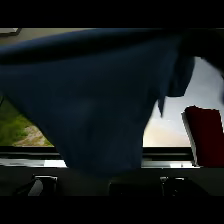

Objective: Fold the clothes and pants, and hang the long-sleeved shirts on hangers.

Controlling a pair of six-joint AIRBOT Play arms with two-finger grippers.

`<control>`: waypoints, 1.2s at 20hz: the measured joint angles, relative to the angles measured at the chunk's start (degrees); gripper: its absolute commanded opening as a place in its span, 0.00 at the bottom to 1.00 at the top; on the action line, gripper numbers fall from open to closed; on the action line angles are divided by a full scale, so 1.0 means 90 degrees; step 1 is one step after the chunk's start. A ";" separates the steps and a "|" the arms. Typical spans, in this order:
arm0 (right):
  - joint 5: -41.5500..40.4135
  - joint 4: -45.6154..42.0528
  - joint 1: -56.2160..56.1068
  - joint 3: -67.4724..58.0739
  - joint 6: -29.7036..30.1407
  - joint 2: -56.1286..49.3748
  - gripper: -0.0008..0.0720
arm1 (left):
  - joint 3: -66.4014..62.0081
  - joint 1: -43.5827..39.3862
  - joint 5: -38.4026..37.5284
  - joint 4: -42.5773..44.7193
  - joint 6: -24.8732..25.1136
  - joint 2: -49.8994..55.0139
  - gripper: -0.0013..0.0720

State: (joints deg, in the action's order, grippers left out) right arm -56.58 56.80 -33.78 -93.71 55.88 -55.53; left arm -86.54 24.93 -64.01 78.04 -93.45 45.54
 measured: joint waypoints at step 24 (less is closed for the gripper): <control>-0.1124 0.6883 0.3223 0.0763 0.3128 -0.3706 0.60 | 0.0345 -0.0631 -0.0165 -0.0403 -0.0095 0.4949 0.04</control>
State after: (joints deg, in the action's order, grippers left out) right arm -66.70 118.74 -4.78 -86.85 84.03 -88.88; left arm -83.44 19.25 -65.49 74.41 -94.30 90.08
